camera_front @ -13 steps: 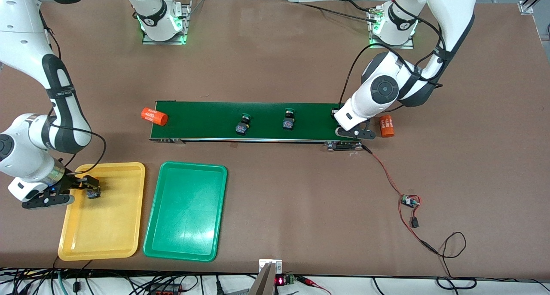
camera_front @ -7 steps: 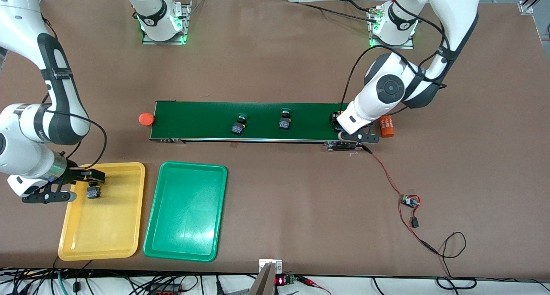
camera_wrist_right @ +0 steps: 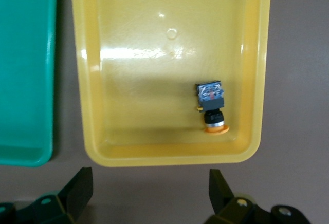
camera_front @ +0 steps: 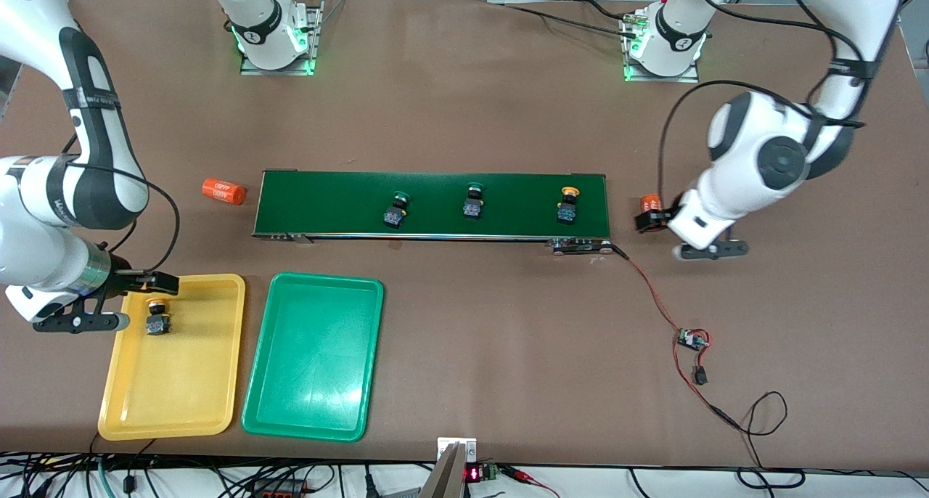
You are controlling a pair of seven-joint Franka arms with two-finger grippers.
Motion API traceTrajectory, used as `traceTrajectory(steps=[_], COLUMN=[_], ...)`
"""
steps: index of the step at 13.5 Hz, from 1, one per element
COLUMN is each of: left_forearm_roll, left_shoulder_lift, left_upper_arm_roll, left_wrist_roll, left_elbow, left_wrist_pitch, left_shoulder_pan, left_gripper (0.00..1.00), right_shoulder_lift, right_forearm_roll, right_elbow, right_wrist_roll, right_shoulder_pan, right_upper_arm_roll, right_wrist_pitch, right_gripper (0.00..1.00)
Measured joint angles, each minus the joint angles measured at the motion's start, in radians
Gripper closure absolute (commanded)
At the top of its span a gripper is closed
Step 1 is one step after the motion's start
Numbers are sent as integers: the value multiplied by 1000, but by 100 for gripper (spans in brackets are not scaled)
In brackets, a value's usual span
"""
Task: Sort buttons by color to trays
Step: 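Return the right gripper to the belt while the left gripper grasps the cylinder, then grasp a belt button with the right gripper while the left gripper carries the cylinder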
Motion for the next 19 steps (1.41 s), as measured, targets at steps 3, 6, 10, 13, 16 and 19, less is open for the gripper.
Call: traceTrajectory(steps=[3, 6, 10, 13, 16, 19], left_forearm_roll=[0, 0, 0, 0, 0, 0], left_shoulder_lift=[7, 28, 63, 88, 119, 149], left_upper_arm_roll=[1, -2, -4, -4, -4, -4], left_wrist_roll=[50, 57, 85, 92, 93, 94], left_elbow=[-42, -70, -90, -101, -101, -102], left_wrist_pitch=[-4, -4, -4, -2, 4, 21], left_shoulder_pan=[73, 79, 79, 79, 79, 79], left_gripper=[0, 0, 0, 0, 0, 0], right_shoulder_lift=[-71, -144, -260, -393, -495, -521], right_forearm_roll=[58, 135, 185, 237, 250, 250], right_elbow=[-1, -11, -115, -267, -425, -529], right_wrist_roll=[36, 52, 143, 262, 388, 460], right_shoulder_pan=[39, 51, 72, 127, 137, 138], right_upper_arm_roll=[1, 1, 2, 9, 69, 181], right_wrist_pitch=[-108, -201, -232, -205, -113, -24], right_gripper=[0, 0, 0, 0, 0, 0])
